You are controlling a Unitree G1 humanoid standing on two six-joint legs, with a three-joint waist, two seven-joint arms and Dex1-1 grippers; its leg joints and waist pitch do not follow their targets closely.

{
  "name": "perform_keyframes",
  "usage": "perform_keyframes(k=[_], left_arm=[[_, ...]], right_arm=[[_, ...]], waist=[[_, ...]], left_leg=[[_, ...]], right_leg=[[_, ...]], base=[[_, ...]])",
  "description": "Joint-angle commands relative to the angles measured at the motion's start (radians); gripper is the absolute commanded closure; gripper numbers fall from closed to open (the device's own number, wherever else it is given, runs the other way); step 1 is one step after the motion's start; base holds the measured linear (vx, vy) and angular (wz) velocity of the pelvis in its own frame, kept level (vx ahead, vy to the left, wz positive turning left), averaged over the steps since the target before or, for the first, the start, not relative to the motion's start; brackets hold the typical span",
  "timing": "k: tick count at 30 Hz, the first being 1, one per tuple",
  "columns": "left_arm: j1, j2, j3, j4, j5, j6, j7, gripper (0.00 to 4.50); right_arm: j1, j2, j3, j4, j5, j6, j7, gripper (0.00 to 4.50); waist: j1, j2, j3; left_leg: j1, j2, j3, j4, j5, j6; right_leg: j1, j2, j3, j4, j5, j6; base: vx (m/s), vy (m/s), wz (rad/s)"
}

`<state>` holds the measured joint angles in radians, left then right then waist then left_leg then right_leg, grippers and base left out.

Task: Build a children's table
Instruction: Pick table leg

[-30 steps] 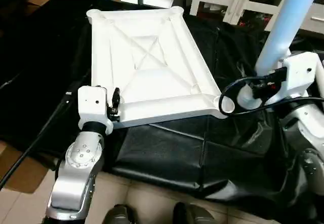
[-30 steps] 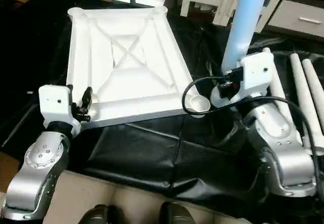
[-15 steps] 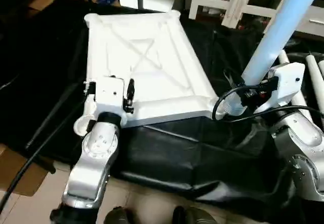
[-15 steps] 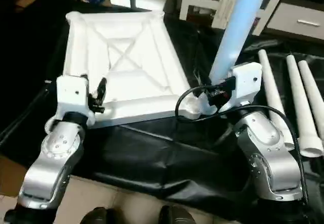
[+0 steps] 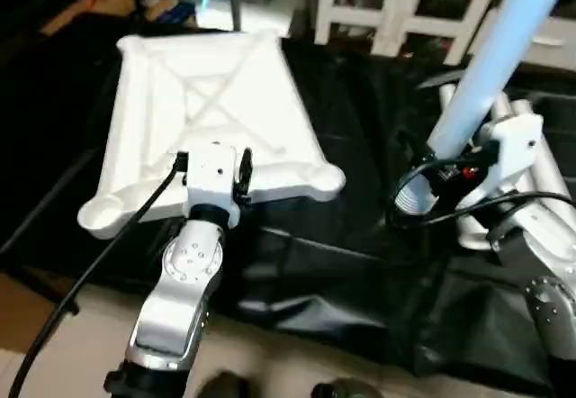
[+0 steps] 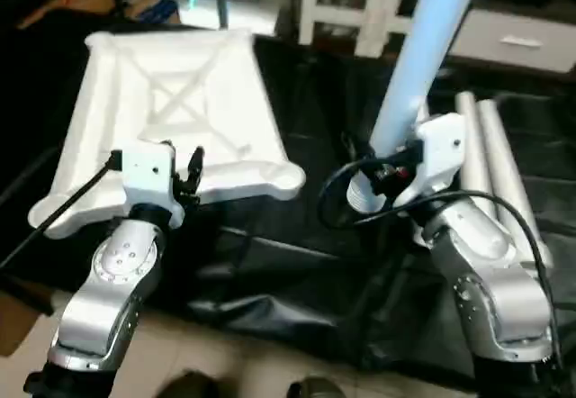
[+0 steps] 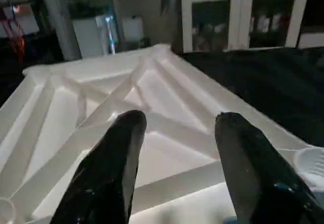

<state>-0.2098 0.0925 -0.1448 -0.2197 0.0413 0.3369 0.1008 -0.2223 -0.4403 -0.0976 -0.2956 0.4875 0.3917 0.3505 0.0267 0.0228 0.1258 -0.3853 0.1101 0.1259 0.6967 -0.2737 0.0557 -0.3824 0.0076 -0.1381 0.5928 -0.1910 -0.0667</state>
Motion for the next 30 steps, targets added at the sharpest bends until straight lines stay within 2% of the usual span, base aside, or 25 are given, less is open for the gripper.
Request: perform_keyframes(k=[1,2,3,4,5,6,7,8,9,10,11,12,13,14,15,16,17,18,20,21,22,24,27,29,30], left_arm=[[0.009,0.004,0.015,-0.008,0.008,0.006,-0.001,1.99],[0.011,-0.003,0.024,-0.014,-0.014,0.019,-0.014,1.99],[0.013,-0.012,0.034,-0.021,-0.037,0.034,-0.027,1.99],[0.013,-0.019,0.043,-0.024,-0.051,0.044,-0.03,1.99],[0.013,-0.026,0.052,-0.028,-0.061,0.05,-0.031,1.99],[0.013,-0.027,0.055,-0.029,-0.06,0.049,-0.03,1.99],[0.012,-0.011,0.042,-0.03,-0.031,0.042,-0.032,1.99],[0.013,0.003,0.03,-0.029,-0.012,0.03,-0.037,1.99],[0.018,0.019,0.015,-0.028,0.006,0.01,-0.046,1.99],[0.03,0.034,0.001,-0.03,0.012,-0.003,-0.064,1.99],[0.051,0.053,-0.016,-0.035,0.019,-0.011,-0.084,1.99],[0.051,0.053,-0.016,-0.035,0.019,-0.011,-0.084,1.99],[0.07,0.051,-0.005,-0.047,0.01,-0.034,-0.089,1.99],[0.074,0.05,-0.001,-0.05,0.006,-0.039,-0.091,1.99],[0.086,0.047,0.009,-0.061,-0.013,-0.04,-0.104,1.99],[0.098,0.042,0.019,-0.071,-0.023,-0.043,-0.108,1.99],[0.108,0.039,0.025,-0.084,-0.031,-0.038,-0.112,1.99],[0.116,0.039,0.026,-0.093,-0.026,-0.034,-0.102,1.99],[0.117,0.039,0.026,-0.094,-0.026,-0.034,-0.1,1.99],[0.118,0.045,0.023,-0.095,-0.027,-0.039,-0.109,1.99],[0.117,0.047,0.022,-0.094,-0.027,-0.04,-0.112,1.99],[0.117,0.05,0.022,-0.092,-0.027,-0.048,-0.119,1.99],[0.111,0.051,0.019,-0.089,-0.026,-0.062,-0.134,1.99],[0.107,0.048,0.019,-0.09,-0.028,-0.064,-0.141,1.99],[0.104,0.046,0.017,-0.094,-0.025,-0.06,-0.14,1.99]], right_arm=[[-0.008,-0.001,-0.005,-0.006,0.011,0.007,0.012,2.67],[-0.011,0.0,-0.007,-0.004,0.013,0.011,0.014,2.67],[-0.014,0.0,-0.009,-0.003,0.015,0.015,0.017,2.67],[-0.016,0.001,-0.01,-0.002,0.016,0.017,0.018,2.67],[-0.018,0.001,-0.011,-0.002,0.018,0.02,0.018,2.67],[-0.019,0.001,-0.013,-0.002,0.019,0.021,0.018,2.67],[-0.023,0.006,-0.021,-0.002,0.032,0.027,0.016,2.67],[-0.026,0.011,-0.028,-0.002,0.042,0.032,0.014,2.67],[-0.029,0.018,-0.036,-0.002,0.055,0.038,0.011,2.67],[-0.03,0.023,-0.044,-0.003,0.072,0.05,0.012,2.67],[-0.028,0.027,-0.052,-0.005,0.092,0.065,0.016,2.67],[-0.028,0.027,-0.052,-0.005,0.092,0.065,0.016,2.67],[-0.024,0.041,-0.075,-0.012,0.164,0.104,0.02,2.67],[-0.024,0.045,-0.082,-0.015,0.187,0.116,0.02,2.67],[-0.022,0.057,-0.108,-0.024,0.27,0.152,0.023,2.67],[-0.02,0.066,-0.135,-0.032,0.351,0.183,0.025,2.67],[-0.016,0.061,-0.169,-0.038,0.474,0.226,0.041,2.67],[-0.014,0.051,-0.215,-0.034,0.596,0.272,0.059,2.67],[-0.014,0.05,-0.22,-0.033,0.609,0.277,0.061,2.67],[-0.014,0.02,-0.261,-0.007,0.699,0.329,0.086,2.67],[-0.019,0.005,-0.273,0.009,0.692,0.341,0.094,2.67],[-0.029,-0.016,-0.284,0.026,0.633,0.346,0.106,2.67],[-0.053,-0.04,-0.283,0.041,0.553,0.328,0.104,2.67],[-0.064,-0.055,-0.281,0.041,0.572,0.331,0.085,2.67],[-0.065,-0.061,-0.276,0.036,0.572,0.327,0.078,2.67]], waist=[[-0.028,0.034,-0.082],[-0.035,0.014,-0.084],[-0.028,0.015,-0.073],[-0.03,0.01,-0.071],[-0.024,-0.024,-0.073],[-0.002,-0.074,-0.085],[0.022,-0.079,-0.088],[0.041,-0.088,-0.083],[0.046,-0.079,-0.076],[0.042,-0.08,-0.07],[0.037,-0.076,-0.055],[0.034,-0.066,-0.055],[0.019,-0.043,-0.057],[-0.005,-0.018,-0.064],[-0.018,-0.002,-0.076],[-0.015,0.009,-0.079],[-0.02,0.009,-0.07],[-0.018,0.004,-0.063],[-0.014,-0.005,-0.057],[-0.009,-0.015,-0.056],[-0.005,-0.017,-0.056],[-0.002,-0.03,-0.056],[-0.001,-0.037,-0.062],[-0.001,-0.041,-0.061],[0.0,-0.042,-0.059]], left_leg=[[0.065,0.321,-0.187,-0.177,-0.029,0.178],[0.082,0.312,-0.182,-0.163,0.016,0.208],[0.065,0.241,-0.136,-0.157,0.08,0.269],[0.051,0.215,-0.118,-0.151,0.078,0.287],[0.007,0.115,-0.065,-0.105,0.043,0.226],[-0.055,0.038,-0.016,-0.065,0.014,0.121],[-0.07,0.038,-0.021,-0.046,0.016,0.078],[-0.077,0.034,-0.029,-0.014,-0.013,0.062],[-0.092,0.032,-0.046,0.015,-0.017,0.054],[-0.097,0.033,-0.055,0.019,-0.017,0.048],[-0.087,0.039,-0.065,-0.004,0.004,0.034],[-0.074,0.046,-0.064,-0.036,0.032,0.028],[-0.037,0.059,-0.046,-0.111,0.087,0.034],[0.009,0.087,-0.052,-0.14,0.006,0.073],[0.018,0.106,-0.063,-0.156,-0.087,0.044],[0.021,0.114,-0.067,-0.161,-0.109,0.009],[0.015,0.116,-0.065,-0.176,-0.177,-0.046],[0.021,0.113,-0.061,-0.183,-0.287,-0.093],[0.026,0.104,-0.046,-0.188,-0.397,-0.153],[0.027,0.095,-0.035,-0.184,-0.415,-0.165],[0.028,0.095,-0.032,-0.185,-0.418,-0.167],[0.013,0.092,-0.019,-0.185,-0.377,-0.169],[-0.007,0.091,-0.012,-0.187,-0.269,-0.151],[-0.008,0.091,-0.009,-0.185,-0.256,-0.134],[0.0,0.09,-0.005,-0.183,-0.287,-0.128]], right_leg=[[-0.008,-0.09,0.033,0.072,-0.271,0.135],[-0.054,-0.096,0.058,0.116,-0.243,0.124],[-0.072,-0.095,0.086,0.139,-0.148,0.062],[-0.06,-0.103,0.102,0.123,-0.11,0.046],[-0.015,-0.142,0.149,0.017,-0.028,0.027],[0.054,-0.216,0.184,-0.04,-0.078,0.143],[0.07,-0.241,0.193,-0.043,-0.152,0.221],[0.058,-0.271,0.234,-0.072,-0.337,0.316],[0.064,-0.3,0.255,-0.088,-0.454,0.324],[0.063,-0.304,0.258,-0.091,-0.481,0.297],[0.055,-0.287,0.233,-0.095,-0.511,0.185],[0.052,-0.257,0.21,-0.088,-0.496,0.1],[0.042,-0.171,0.144,-0.073,-0.415,-0.041],[0.003,-0.101,0.113,-0.034,-0.281,-0.105],[0.015,-0.094,0.107,-0.017,-0.182,-0.129],[0.012,-0.093,0.105,-0.014,-0.129,-0.127],[0.013,-0.099,0.103,-0.019,-0.081,-0.109],[0.01,-0.11,0.104,-0.032,-0.091,-0.082],[0.002,-0.126,0.111,-0.054,-0.17,-0.042],[-0.001,-0.134,0.117,-0.065,-0.24,-0.019],[-0.002,-0.137,0.119,-0.069,-0.269,-0.006],[-0.002,-0.149,0.122,-0.079,-0.355,0.021],[0.007,-0.154,0.123,-0.077,-0.34,0.027],[0.005,-0.153,0.124,-0.078,-0.348,0.026],[0.0,-0.156,0.125,-0.084,-0.401,0.028]], base=[[-0.09,-0.115,-0.03],[-0.09,-0.115,-0.03],[-0.071,-0.129,0.06],[-0.09,-0.152,0.08],[-0.09,-0.152,0.08],[-0.107,-0.183,-0.17],[-0.101,-0.183,-0.17],[-0.101,-0.183,-0.17],[-0.084,-0.112,-0.02],[-0.071,-0.019,-0.05],[-0.071,-0.019,-0.05],[-0.06,0.056,-0.06],[-0.04,0.114,0.02],[-0.04,0.114,0.02],[-0.043,0.128,0.06],[-0.051,0.126,0.04],[-0.051,0.126,0.04],[-0.035,0.116,0.08],[-0.027,0.086,0.11],[-0.025,0.054,0.11],[0.0,0.0,0.0],[0.0,0.0,0.0],[0.0,0.0,0.0],[0.0,0.0,0.0],[0.0,0.0,0.0]])
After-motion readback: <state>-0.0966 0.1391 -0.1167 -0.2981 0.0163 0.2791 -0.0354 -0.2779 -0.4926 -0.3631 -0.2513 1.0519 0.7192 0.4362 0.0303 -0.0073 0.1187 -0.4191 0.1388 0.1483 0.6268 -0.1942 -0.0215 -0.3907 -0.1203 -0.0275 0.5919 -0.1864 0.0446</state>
